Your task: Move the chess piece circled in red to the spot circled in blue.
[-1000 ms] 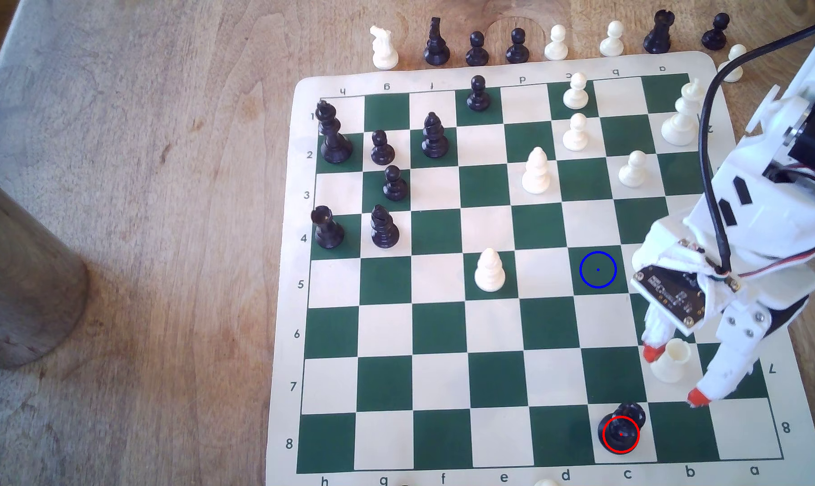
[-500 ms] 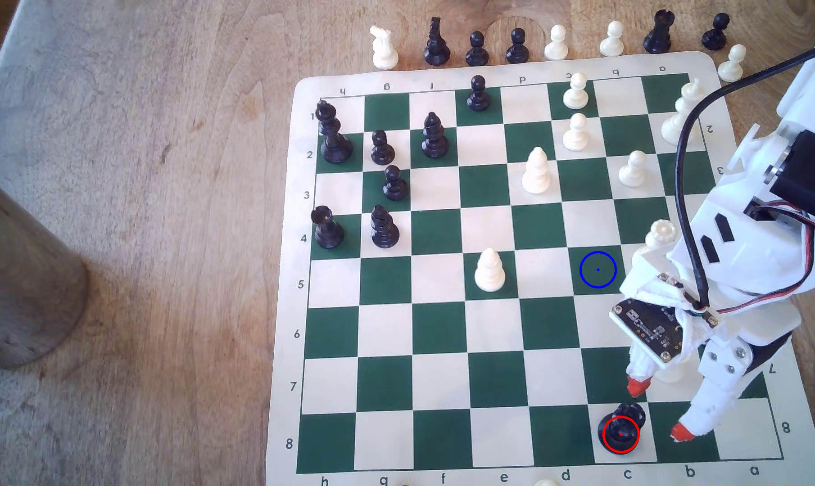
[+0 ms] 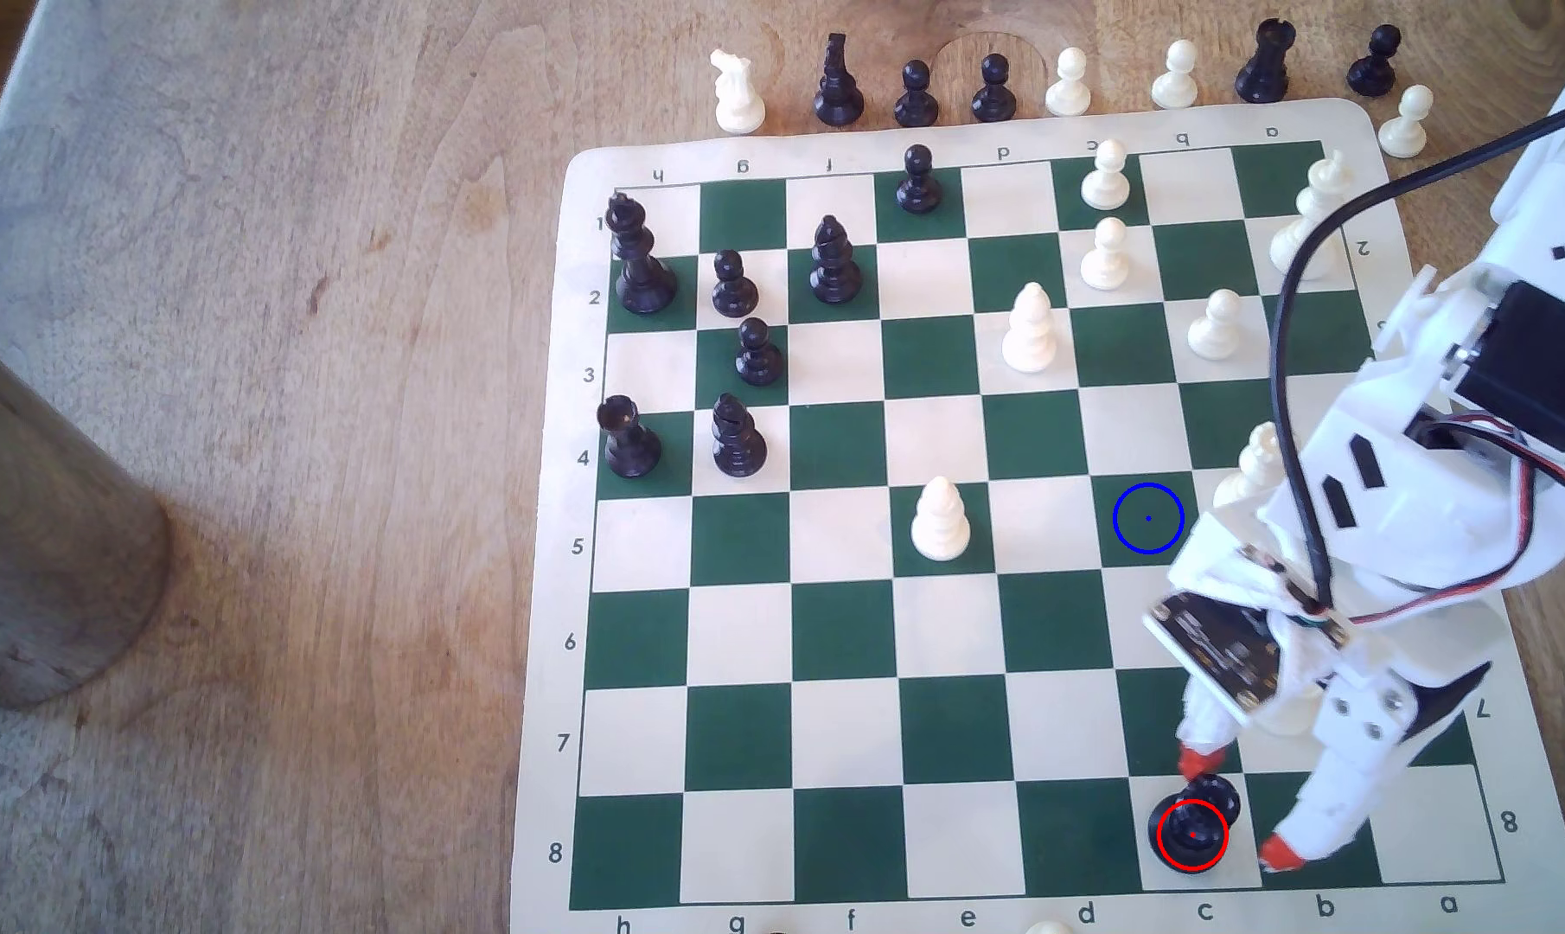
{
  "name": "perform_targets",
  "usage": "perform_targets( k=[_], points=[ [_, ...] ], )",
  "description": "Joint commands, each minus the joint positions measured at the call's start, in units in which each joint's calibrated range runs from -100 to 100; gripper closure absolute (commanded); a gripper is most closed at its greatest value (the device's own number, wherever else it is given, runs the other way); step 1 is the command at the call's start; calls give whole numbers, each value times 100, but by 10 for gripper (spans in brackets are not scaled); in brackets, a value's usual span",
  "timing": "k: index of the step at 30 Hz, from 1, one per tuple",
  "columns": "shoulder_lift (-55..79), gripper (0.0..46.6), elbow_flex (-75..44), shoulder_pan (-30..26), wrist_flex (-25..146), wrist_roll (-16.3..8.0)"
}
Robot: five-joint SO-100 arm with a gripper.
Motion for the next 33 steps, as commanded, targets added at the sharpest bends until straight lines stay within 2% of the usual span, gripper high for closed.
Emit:
perform_targets(
  k=[1,8,21,22,27,31,33],
  points=[
    [-81,316,-595,101,-201,-15],
    [46,321,-604,163,-266,0],
    [114,356,-540,171,-209,20],
    [114,362,-540,163,-209,20],
    [72,455,-522,156,-168,39],
    [-22,464,-513,148,-143,39],
    [-217,464,-513,148,-102,-39]
  ],
)
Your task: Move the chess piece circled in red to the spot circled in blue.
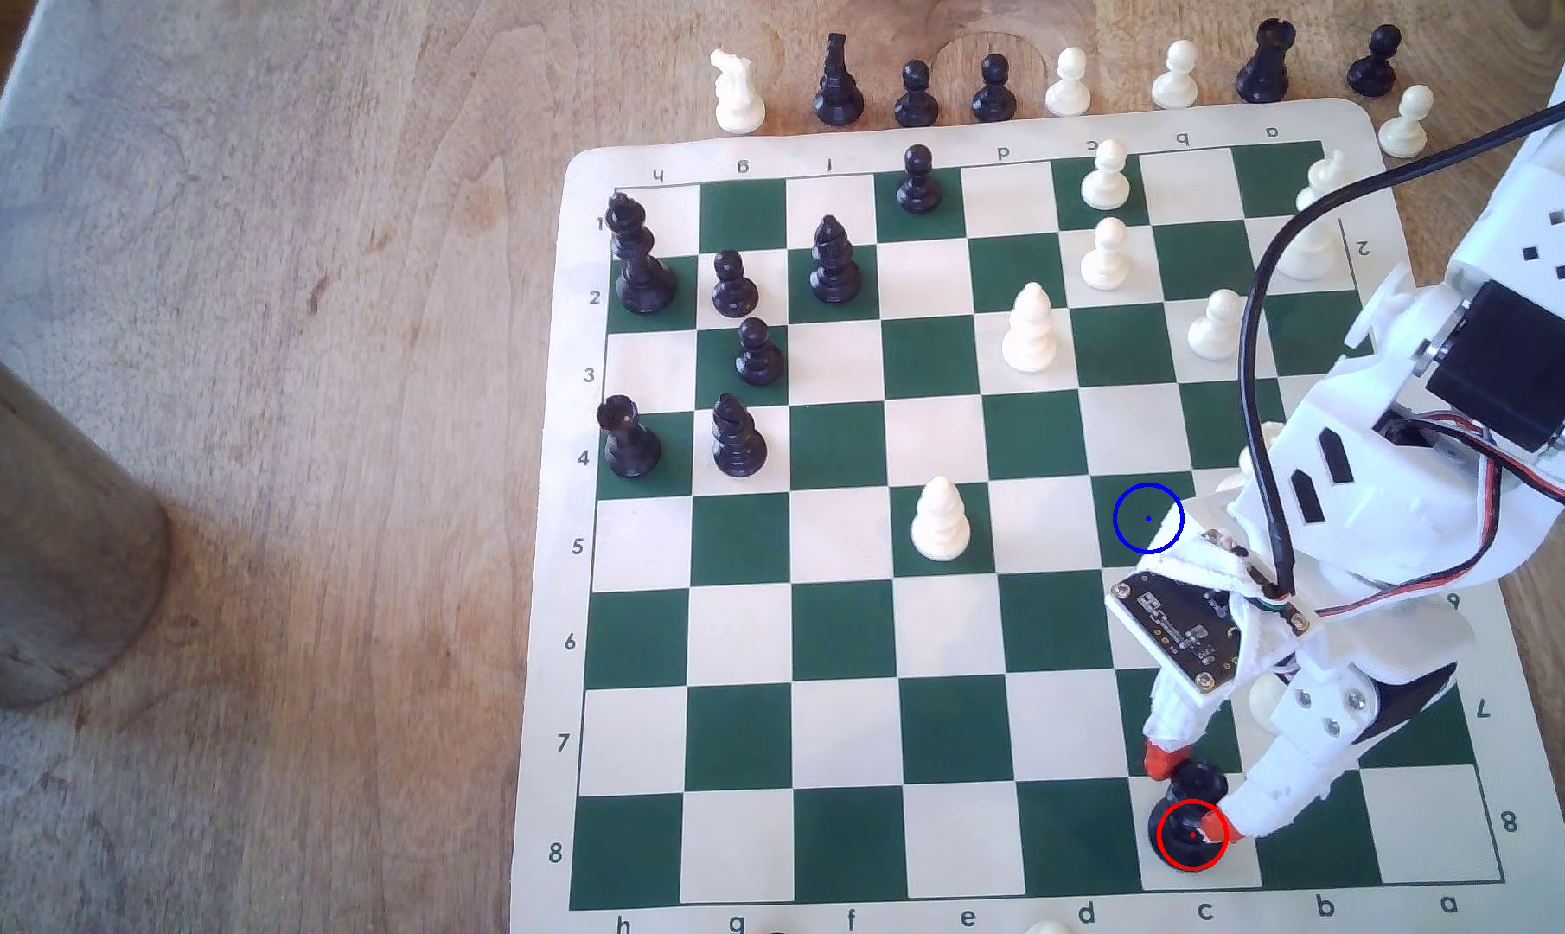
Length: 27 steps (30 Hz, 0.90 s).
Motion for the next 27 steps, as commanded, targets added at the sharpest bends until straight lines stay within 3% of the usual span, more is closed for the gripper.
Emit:
perform_targets(
  k=[1,9,20,27],
  points=[
    [-512,464,-414,-22,81,-88],
    [-1437,463,-822,408,524,-234],
    [-3101,464,-522,1237,1793,-34],
    [-4170,464,275,1612,2301,68]
  ],
)
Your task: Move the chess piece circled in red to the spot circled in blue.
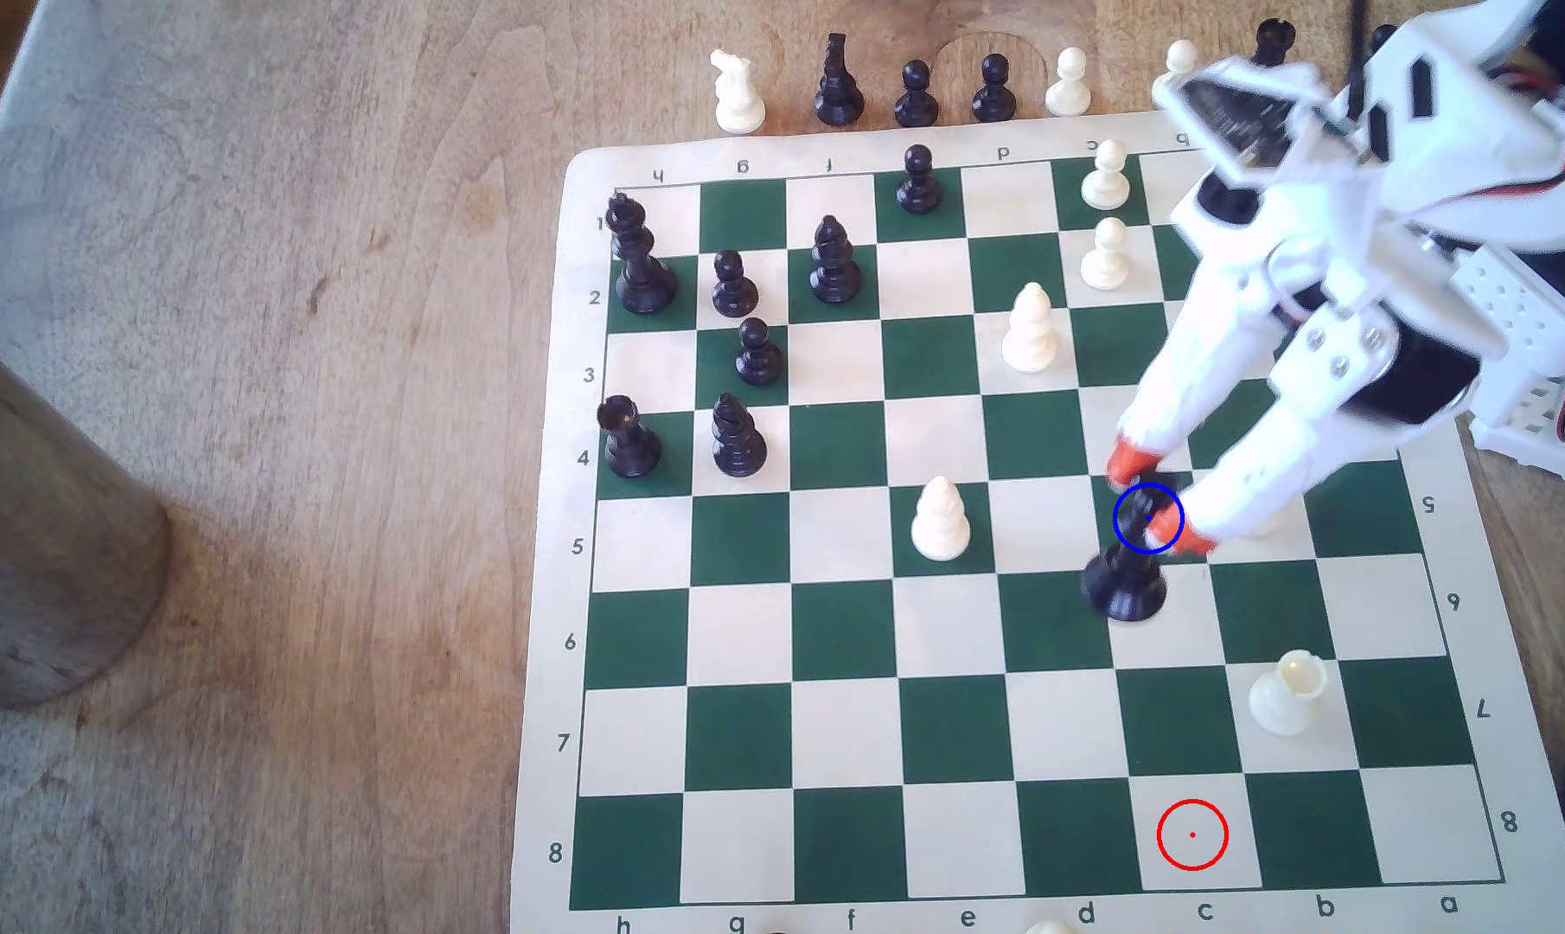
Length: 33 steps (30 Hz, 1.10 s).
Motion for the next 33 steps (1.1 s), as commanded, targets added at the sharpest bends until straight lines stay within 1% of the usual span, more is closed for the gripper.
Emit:
perform_targets(
  k=[1,7,12,23,33],
  points=[
    [-744,464,330,296,142,68],
    [-1389,464,928,624,478,171],
    [-1542,464,1354,890,486,259],
    [-1491,464,1944,1117,347,381],
    [-1330,464,2234,1218,85,400]
  ],
)
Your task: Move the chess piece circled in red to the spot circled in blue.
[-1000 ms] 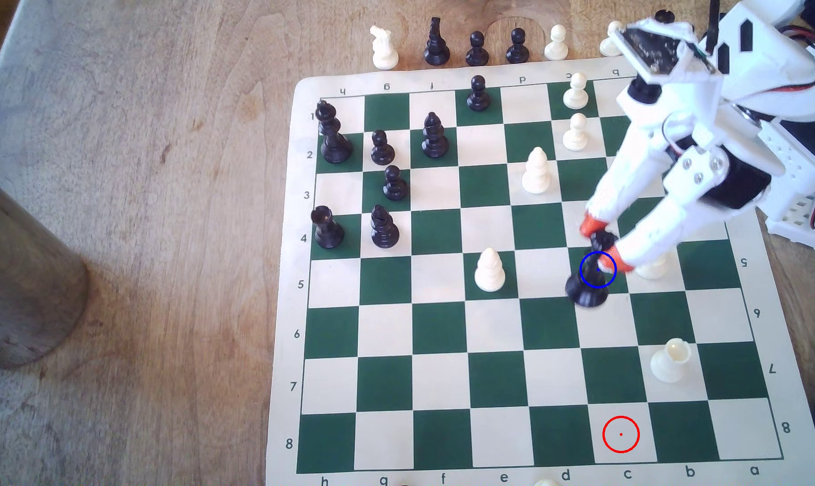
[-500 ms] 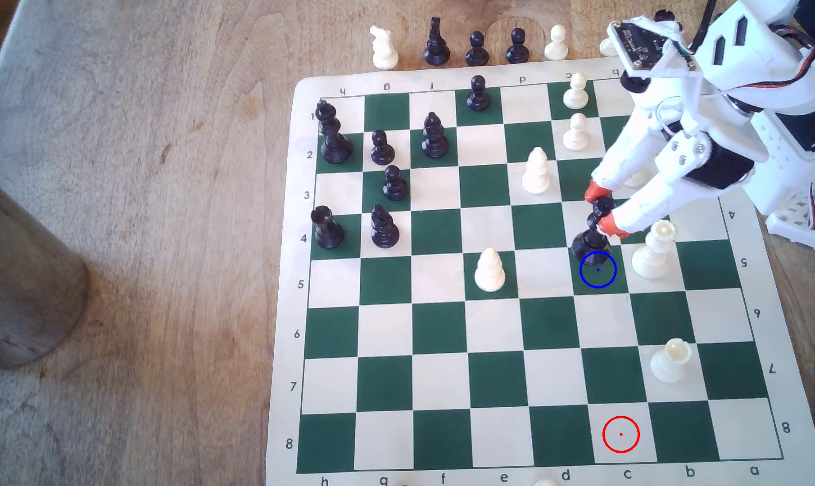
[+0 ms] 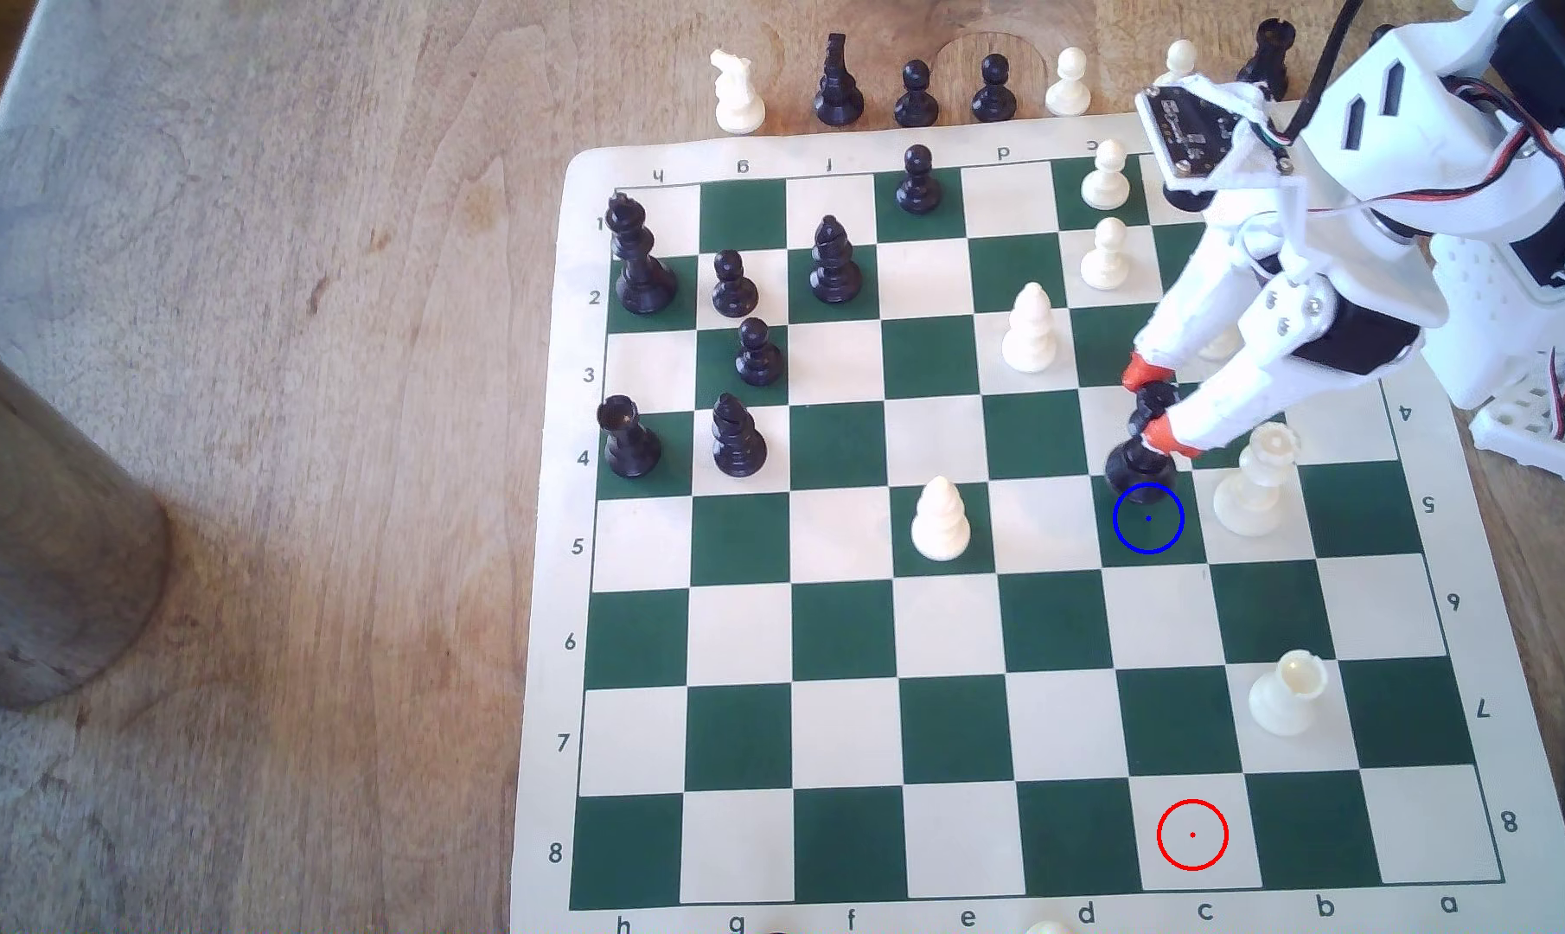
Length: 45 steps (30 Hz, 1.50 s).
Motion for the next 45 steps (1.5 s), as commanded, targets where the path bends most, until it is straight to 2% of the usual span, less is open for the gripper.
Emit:
perform_targets(
  k=[1,29,33,39,40,45],
  points=[
    [247,464,-53,56,-227,34],
    [951,460,-7,-343,-661,29],
    [985,412,-7,-351,-653,29],
    [1011,395,2,-359,-644,29],
    [1011,376,20,-359,-644,20],
    [994,338,129,-398,-644,29]
  ],
)
